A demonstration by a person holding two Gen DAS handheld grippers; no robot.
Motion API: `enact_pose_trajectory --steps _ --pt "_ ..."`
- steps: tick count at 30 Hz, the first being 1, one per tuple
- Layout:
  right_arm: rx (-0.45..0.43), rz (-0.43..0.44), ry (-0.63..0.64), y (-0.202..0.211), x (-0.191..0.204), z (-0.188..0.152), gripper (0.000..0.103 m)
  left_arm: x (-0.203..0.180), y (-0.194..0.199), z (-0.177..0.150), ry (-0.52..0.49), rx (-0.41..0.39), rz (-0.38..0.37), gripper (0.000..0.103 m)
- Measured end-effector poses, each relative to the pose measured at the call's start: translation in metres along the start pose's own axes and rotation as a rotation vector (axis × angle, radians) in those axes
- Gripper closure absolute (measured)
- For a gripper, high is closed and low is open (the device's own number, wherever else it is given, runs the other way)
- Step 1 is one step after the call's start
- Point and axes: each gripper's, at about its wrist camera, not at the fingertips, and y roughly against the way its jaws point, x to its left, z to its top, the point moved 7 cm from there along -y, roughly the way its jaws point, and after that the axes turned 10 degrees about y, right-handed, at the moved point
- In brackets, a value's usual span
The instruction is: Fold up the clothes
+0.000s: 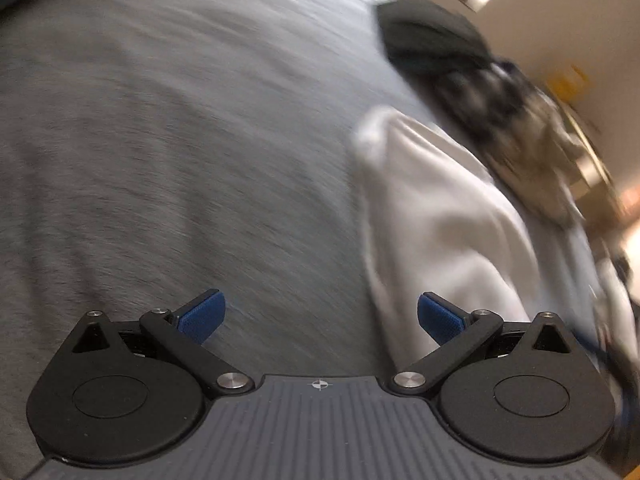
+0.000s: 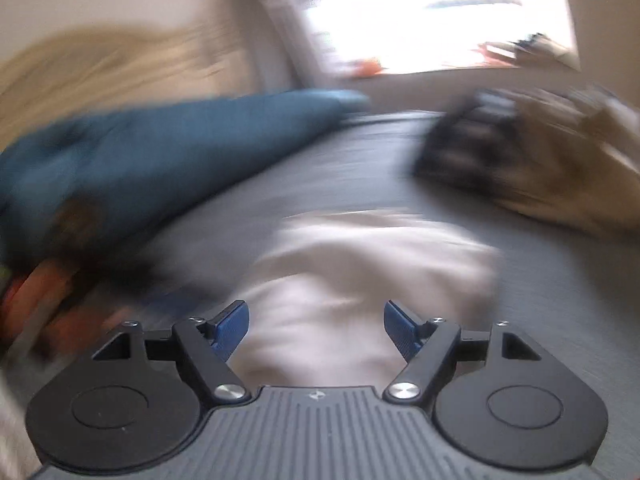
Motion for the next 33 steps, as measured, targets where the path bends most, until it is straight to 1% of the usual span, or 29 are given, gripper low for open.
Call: enact_pose_trajectory --steps 2,3,4,5,6,7,8,9,10,12,14,17,21,25,28,29,30,31,33 --pt "0.023 0.067 0.142 -0.016 0.046 0.005 0.033 0.002 -0.004 0.004 0.050 -0.016 0.031 0.000" --pt "0.034 0.101 0.213 -0.024 0.069 0.007 0.034 -0.002 -0.008 0.005 0.052 -0.019 0.041 0.000" --pt "0.061 0.103 0.277 -0.036 0.084 0.004 0.038 -0.006 -0.012 0.005 0.054 -0.021 0.050 0.000" --pt "0.089 0.075 0.320 -0.046 0.090 0.000 0.048 -0.006 -0.013 0.005 0.048 -0.032 0.053 0.000" --pt "0.114 0.040 0.356 -0.056 0.095 -0.003 0.054 -0.007 -0.012 0.005 0.039 -0.039 0.052 0.000" --pt "0.143 0.007 0.368 -0.066 0.096 -0.008 0.064 -0.008 -0.012 0.005 0.029 -0.047 0.051 0.000" --pt "0.160 -0.023 0.358 -0.071 0.091 -0.012 0.083 -0.009 -0.010 0.003 0.018 -0.054 0.050 0.000" --pt "0.169 -0.043 0.333 -0.070 0.084 -0.015 0.090 -0.009 -0.009 0.000 0.008 -0.062 0.049 0.000" --pt "0.160 -0.037 0.285 -0.064 0.079 -0.014 0.096 -0.010 -0.007 -0.002 -0.003 -0.070 0.048 0.000" --pt "0.126 -0.019 0.182 -0.050 0.068 -0.006 0.098 -0.008 -0.004 -0.006 -0.030 -0.089 0.042 0.000" --pt "0.077 -0.030 0.095 -0.034 0.054 0.005 0.098 -0.011 -0.001 -0.006 -0.058 -0.112 0.037 0.000" --pt "0.013 -0.080 -0.036 -0.006 0.024 0.015 0.098 -0.016 0.004 -0.006 -0.093 -0.129 0.014 0.000" --pt "-0.067 -0.151 -0.204 0.032 -0.015 0.024 0.098 -0.034 0.002 -0.010 -0.155 -0.118 -0.029 0.000" --pt "-0.123 -0.209 -0.347 0.058 -0.047 0.020 0.098 -0.048 -0.002 -0.018 -0.186 -0.091 -0.063 0.000" --pt "-0.161 -0.253 -0.443 0.075 -0.068 0.012 0.098 -0.055 -0.006 -0.020 -0.191 -0.078 -0.072 0.000" --pt "-0.174 -0.269 -0.469 0.083 -0.073 0.007 0.100 -0.057 -0.008 -0.021 -0.193 -0.074 -0.075 0.000" --pt "-0.188 -0.286 -0.499 0.091 -0.080 0.002 0.103 -0.059 -0.008 -0.021 -0.193 -0.073 -0.077 0.000" --pt "-0.201 -0.304 -0.531 0.099 -0.087 -0.003 0.103 -0.060 -0.008 -0.021 -0.194 -0.073 -0.079 0.000" --pt "-0.213 -0.370 -0.625 0.115 -0.104 -0.024 0.103 -0.064 -0.009 -0.022 -0.206 -0.075 -0.086 0.000"
